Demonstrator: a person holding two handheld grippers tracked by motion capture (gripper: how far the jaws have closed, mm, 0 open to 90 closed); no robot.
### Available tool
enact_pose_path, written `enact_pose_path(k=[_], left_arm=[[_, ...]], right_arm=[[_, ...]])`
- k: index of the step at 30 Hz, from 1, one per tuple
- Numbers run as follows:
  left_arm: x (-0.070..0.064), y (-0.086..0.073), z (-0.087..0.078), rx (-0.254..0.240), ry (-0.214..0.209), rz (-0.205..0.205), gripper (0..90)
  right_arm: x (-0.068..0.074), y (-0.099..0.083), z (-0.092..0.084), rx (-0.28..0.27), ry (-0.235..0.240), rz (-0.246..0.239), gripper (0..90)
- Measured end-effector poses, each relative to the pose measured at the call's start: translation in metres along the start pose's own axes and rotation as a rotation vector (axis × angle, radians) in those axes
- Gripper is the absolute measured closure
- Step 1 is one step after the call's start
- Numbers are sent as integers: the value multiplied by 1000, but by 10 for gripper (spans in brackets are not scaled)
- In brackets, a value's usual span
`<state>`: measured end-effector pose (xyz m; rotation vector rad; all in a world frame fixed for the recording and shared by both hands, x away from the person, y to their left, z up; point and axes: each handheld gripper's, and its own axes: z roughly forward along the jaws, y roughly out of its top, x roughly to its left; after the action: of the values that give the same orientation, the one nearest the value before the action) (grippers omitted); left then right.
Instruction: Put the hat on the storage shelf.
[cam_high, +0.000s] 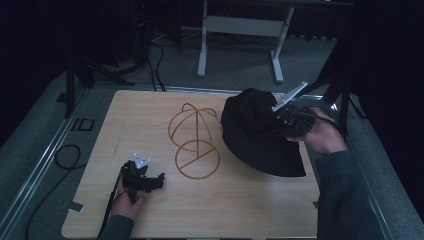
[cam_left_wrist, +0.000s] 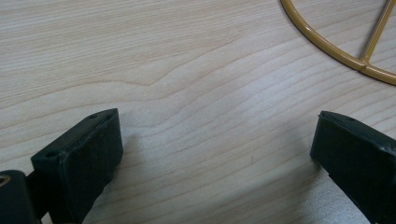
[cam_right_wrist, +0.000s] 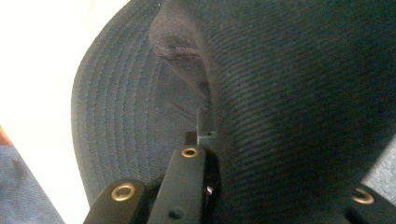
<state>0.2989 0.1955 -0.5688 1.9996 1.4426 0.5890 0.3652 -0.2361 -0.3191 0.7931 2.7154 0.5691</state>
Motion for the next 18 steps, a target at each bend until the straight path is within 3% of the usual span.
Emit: enact_pose_path(k=[18], left_arm=[[0,0,0,-1,1,3,26]], right_arm=[[-3,2,-23,-34,-19,-9,873]])
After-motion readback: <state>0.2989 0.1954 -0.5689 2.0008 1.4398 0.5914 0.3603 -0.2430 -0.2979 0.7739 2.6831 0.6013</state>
